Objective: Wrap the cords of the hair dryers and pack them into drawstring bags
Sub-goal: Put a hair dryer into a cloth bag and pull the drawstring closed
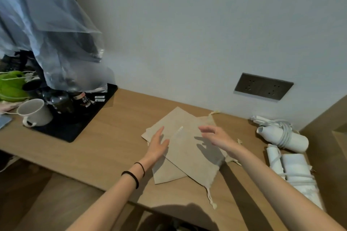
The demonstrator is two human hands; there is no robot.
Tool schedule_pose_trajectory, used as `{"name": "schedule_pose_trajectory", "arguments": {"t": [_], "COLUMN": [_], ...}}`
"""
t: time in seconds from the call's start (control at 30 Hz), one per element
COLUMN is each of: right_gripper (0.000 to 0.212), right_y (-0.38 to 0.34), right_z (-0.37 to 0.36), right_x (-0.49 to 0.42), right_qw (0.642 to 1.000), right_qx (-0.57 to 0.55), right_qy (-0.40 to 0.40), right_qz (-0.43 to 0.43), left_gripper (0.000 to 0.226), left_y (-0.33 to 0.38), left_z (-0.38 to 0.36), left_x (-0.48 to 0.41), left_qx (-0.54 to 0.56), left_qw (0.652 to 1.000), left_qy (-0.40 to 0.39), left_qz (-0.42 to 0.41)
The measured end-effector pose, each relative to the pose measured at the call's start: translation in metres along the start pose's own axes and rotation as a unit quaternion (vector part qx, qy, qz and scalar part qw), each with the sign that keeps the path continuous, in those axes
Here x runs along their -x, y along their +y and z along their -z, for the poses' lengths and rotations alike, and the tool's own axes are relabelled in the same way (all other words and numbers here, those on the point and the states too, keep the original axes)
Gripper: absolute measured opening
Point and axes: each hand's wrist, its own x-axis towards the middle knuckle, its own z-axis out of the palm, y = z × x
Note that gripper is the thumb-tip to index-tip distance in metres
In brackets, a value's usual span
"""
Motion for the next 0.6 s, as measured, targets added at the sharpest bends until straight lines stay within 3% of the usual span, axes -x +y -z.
{"name": "schedule_pose_trajectory", "arguments": {"t": [0.13, 0.23, 0.33, 0.4, 0.47, 0.6], "right_gripper": [0.030, 0.036, 0.041, 0.040, 0.042, 0.042], "right_y": [0.056, 0.094, 0.110, 0.109, 0.105, 0.085], "right_z": [0.003, 0.001, -0.005, -0.004, -0.001, 0.003], "right_x": [0.007, 0.015, 0.018, 0.016, 0.012, 0.003], "right_qw": [0.993, 0.984, 0.980, 0.979, 0.981, 0.990], "right_qx": [-0.001, -0.007, -0.017, -0.042, -0.062, -0.077], "right_qy": [0.075, 0.094, 0.139, 0.158, 0.147, 0.100], "right_qz": [-0.095, -0.153, -0.143, -0.121, -0.107, -0.069], "left_gripper": [0.045, 0.047, 0.049, 0.049, 0.047, 0.045], "left_y": [-0.003, -0.011, -0.019, -0.021, -0.017, -0.011], "left_z": [-0.032, -0.056, -0.074, -0.085, -0.090, -0.088], "left_x": [-0.005, -0.013, -0.017, -0.019, -0.020, -0.020], "left_qx": [-0.131, -0.274, -0.397, -0.437, -0.450, -0.415], "left_qw": [0.984, 0.936, 0.878, 0.858, 0.856, 0.885], "left_qy": [-0.092, -0.193, -0.252, -0.258, -0.244, -0.213], "left_qz": [-0.075, -0.106, -0.091, -0.078, -0.067, -0.011]}}
